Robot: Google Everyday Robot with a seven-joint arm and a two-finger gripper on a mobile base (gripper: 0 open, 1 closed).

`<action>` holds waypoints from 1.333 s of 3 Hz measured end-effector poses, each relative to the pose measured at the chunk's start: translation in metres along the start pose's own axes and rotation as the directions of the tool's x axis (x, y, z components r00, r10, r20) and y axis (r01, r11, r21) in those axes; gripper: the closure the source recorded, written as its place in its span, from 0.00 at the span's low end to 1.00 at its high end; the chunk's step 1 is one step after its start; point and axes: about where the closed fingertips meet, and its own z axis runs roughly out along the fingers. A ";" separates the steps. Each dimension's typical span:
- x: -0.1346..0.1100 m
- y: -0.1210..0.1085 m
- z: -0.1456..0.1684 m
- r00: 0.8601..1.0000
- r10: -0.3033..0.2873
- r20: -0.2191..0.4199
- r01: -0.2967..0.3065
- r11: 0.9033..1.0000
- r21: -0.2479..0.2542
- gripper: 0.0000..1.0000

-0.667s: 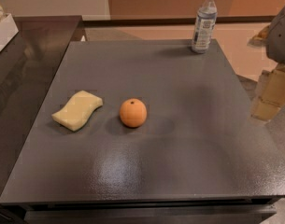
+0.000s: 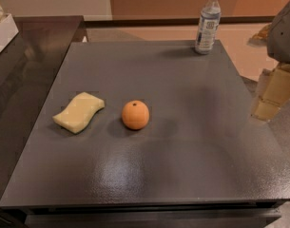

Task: Pick sponge

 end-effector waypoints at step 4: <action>-0.109 0.005 0.047 0.983 -0.084 0.165 0.106 0.986 -0.126 0.00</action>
Offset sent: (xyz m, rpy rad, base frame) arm 0.0341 0.1266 -0.0270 0.1611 0.0981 0.1803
